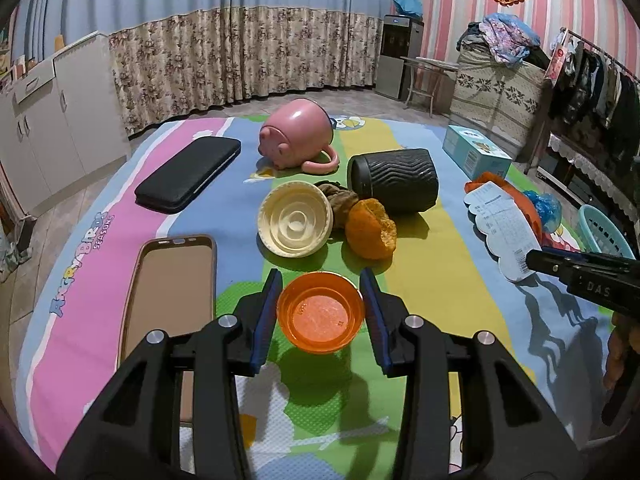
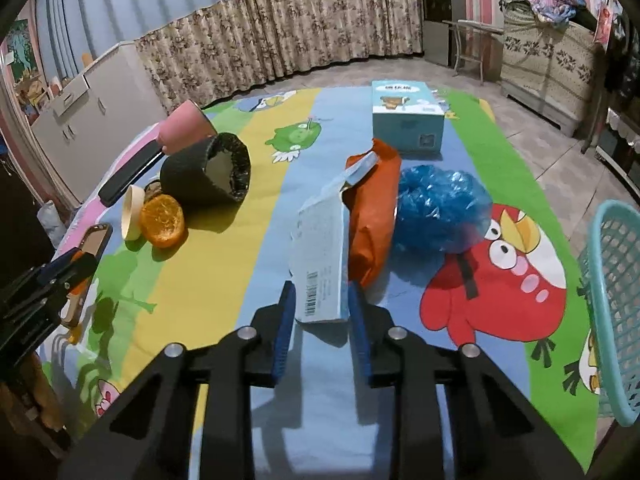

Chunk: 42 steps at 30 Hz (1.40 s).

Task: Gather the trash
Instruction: 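Lift and carry the bowl and paper card with both tools over the blue basket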

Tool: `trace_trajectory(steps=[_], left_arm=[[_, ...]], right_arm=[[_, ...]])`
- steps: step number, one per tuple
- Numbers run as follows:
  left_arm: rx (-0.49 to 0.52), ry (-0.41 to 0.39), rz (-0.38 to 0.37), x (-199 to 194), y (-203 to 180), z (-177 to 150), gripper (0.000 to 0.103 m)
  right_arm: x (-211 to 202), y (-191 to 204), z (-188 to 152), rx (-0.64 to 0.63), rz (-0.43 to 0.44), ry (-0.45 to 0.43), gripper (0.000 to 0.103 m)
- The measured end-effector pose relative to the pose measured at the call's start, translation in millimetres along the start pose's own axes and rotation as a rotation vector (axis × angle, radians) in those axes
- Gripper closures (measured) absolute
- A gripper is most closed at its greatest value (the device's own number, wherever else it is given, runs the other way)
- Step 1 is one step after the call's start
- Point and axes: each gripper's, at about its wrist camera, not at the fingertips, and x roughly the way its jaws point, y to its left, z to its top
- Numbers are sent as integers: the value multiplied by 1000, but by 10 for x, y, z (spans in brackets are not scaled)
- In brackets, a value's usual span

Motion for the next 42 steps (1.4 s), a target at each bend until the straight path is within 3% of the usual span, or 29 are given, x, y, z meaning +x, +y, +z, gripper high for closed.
trace_trajectory(steps=[2, 4, 12, 20, 30, 42], left_arm=[[0, -2, 1, -2, 1, 0, 64], [2, -7, 1, -9, 11, 3, 64], [14, -43, 13, -144, -22, 74, 64], [51, -94, 13, -291, -212, 233, 64], [96, -158, -53, -384, -741, 525, 64], [191, -191, -198, -344, -1798, 694, 64]], right_arm=[[32, 2, 2, 1, 5, 5, 77], [26, 19, 8, 3, 19, 0, 90], [-304, 207, 88, -75, 20, -129, 94], [-727, 147, 177, -116, -12, -255, 94], [-1389, -561, 217, -22, -123, -399, 94], [-1913, -1482, 47, 67, -318, -452, 94]])
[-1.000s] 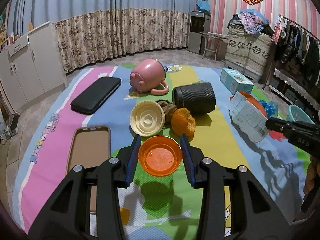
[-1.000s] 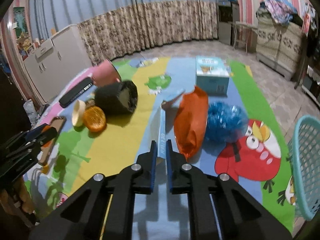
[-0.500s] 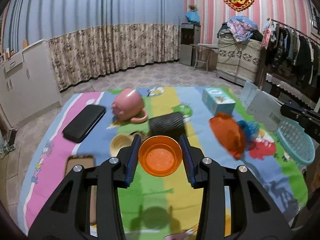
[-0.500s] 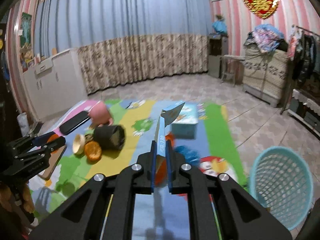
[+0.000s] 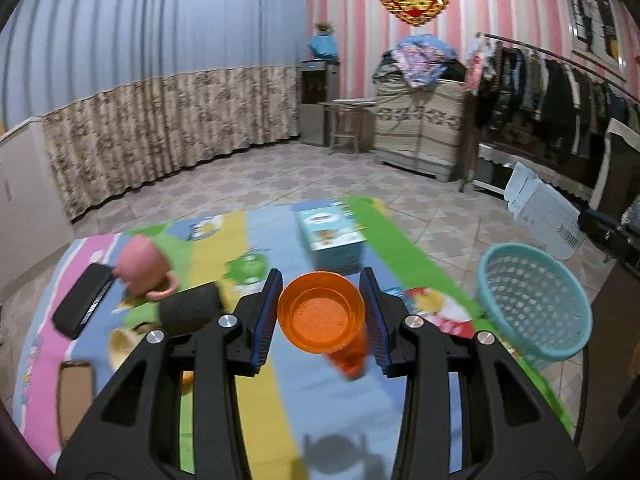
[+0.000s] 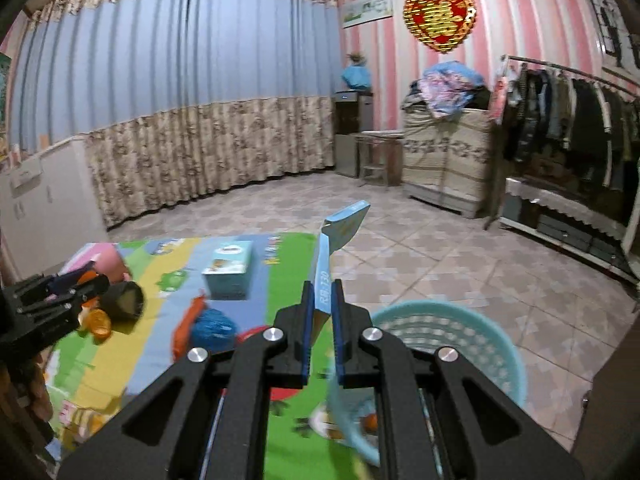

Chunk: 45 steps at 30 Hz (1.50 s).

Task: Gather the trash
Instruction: 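Lift and carry the bowl and paper card with both tools over the blue basket, then open both grippers to drop the bowl and paper card into the basket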

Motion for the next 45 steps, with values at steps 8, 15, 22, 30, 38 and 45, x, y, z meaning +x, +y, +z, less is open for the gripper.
trace_trajectory(steps=[8, 15, 22, 30, 38, 45], left_arm=[[39, 3, -83, 243, -642, 111, 64], [46, 31, -141, 490, -1025, 132, 64], [72, 60, -179, 736, -1429, 133, 64], [127, 81, -218, 914, -1909, 83, 64], [161, 94, -245, 1081, -2231, 13, 64], [194, 87, -245, 1237, -2443, 6, 64]], right_arm=[[-48, -491, -38, 24, -68, -3, 94], [-57, -934, -117, 79, -104, 0, 94], [-52, -1230, -208, 121, -117, 12, 94], [57, -1448, -390, 131, -87, 73, 94], [86, -1481, -451, 138, -50, 83, 94], [108, -1559, -466, 151, -43, 104, 94]])
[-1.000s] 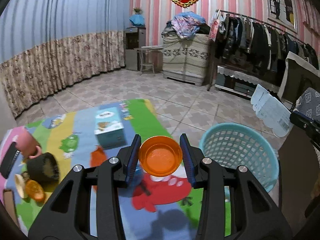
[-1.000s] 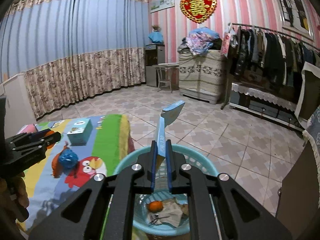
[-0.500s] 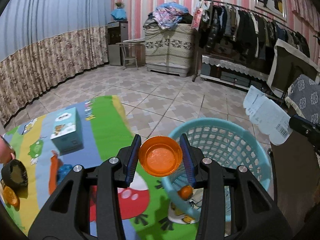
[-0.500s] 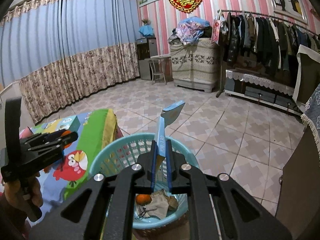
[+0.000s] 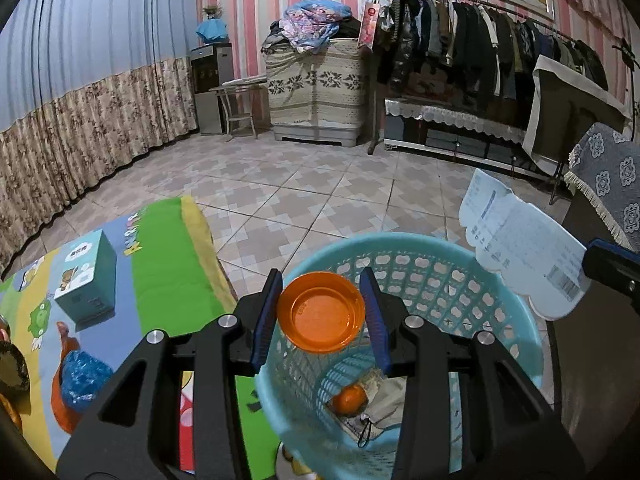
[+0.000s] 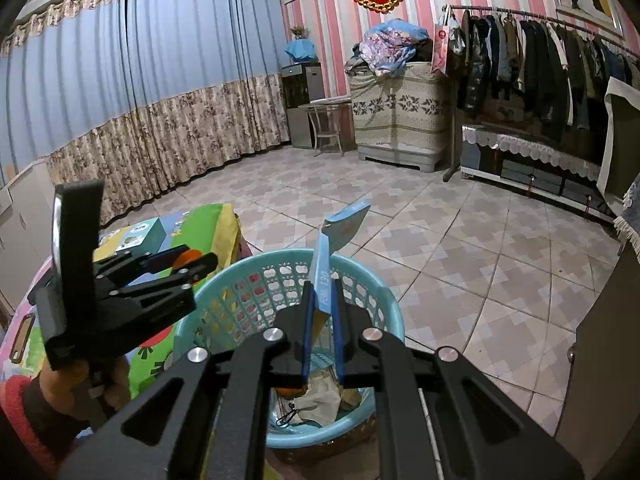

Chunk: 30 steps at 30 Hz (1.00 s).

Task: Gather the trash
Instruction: 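Open both grippers to drop the bowl and paper card into the basket, then move both tools back from the basket over the play mat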

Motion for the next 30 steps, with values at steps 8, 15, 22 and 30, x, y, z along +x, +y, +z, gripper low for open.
trace_trajectory(steps=[8, 15, 22, 30], left_arm=[[0, -13, 36, 41, 8, 45, 36], [-31, -39, 88, -85, 213, 39, 23], [-65, -52, 130, -258, 479, -40, 19], [-106, -75, 155, -460, 705, -58, 16]], right_arm=[[80, 32, -4, -9, 9, 28, 94], [192, 84, 3, -25, 17, 56, 94], [334, 218, -27, -53, 36, 91, 94], [532, 278, -64, -43, 36, 130, 79]])
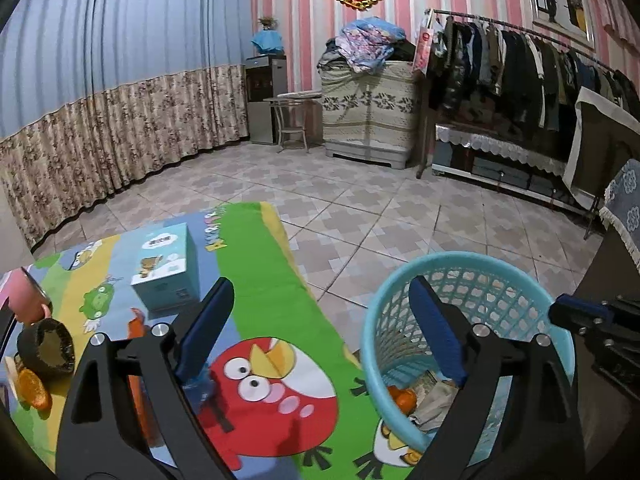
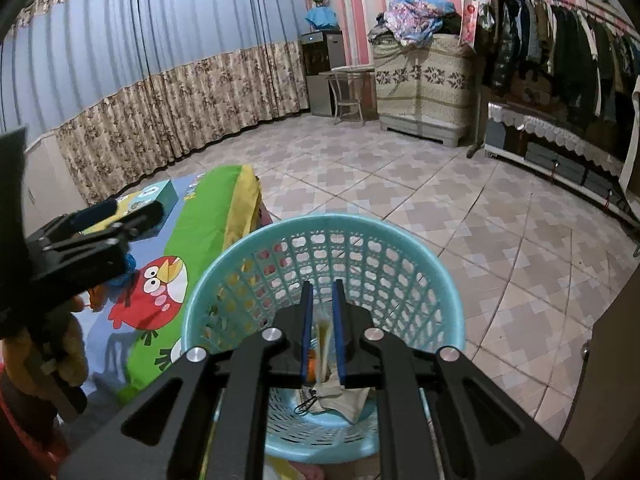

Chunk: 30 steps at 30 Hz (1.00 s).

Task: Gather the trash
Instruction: 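Move both tools back from the basket over the play mat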

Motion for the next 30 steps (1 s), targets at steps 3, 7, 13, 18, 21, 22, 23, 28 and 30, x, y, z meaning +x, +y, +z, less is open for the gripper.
trace_trajectory(steps=[3, 7, 13, 18, 21, 22, 23, 28, 30], left_arm=[[-8, -7, 8, -69, 72, -17, 14], [11, -20, 45, -188, 136, -71, 12], [-7, -27, 77, -361, 336, -125, 9], [-41, -27, 98, -497, 553, -171, 8], [-51, -33, 117, -580, 660, -199, 7], [-59, -39, 125, -624, 719, -211, 6], [-66, -44, 131, -660, 763, -223, 6], [-76, -54, 155, -824, 955, -282, 6], [-75, -57, 167, -873, 1025, -310, 6]], right_arm=[[32, 2, -27, 3, -25, -1, 49], [19, 28, -17, 8, -63, -18, 34], [-65, 77, 25, 16, -104, -70, 16], [-117, 195, 46, 3, -123, -97, 13], [-155, 294, 62, -15, -127, -114, 11], [-166, 332, 68, -21, -129, -120, 11], [-179, 343, 69, -24, -129, -124, 10], [-241, 581, 93, -54, -113, -149, 9], [-260, 696, 102, -70, -108, -156, 9]])
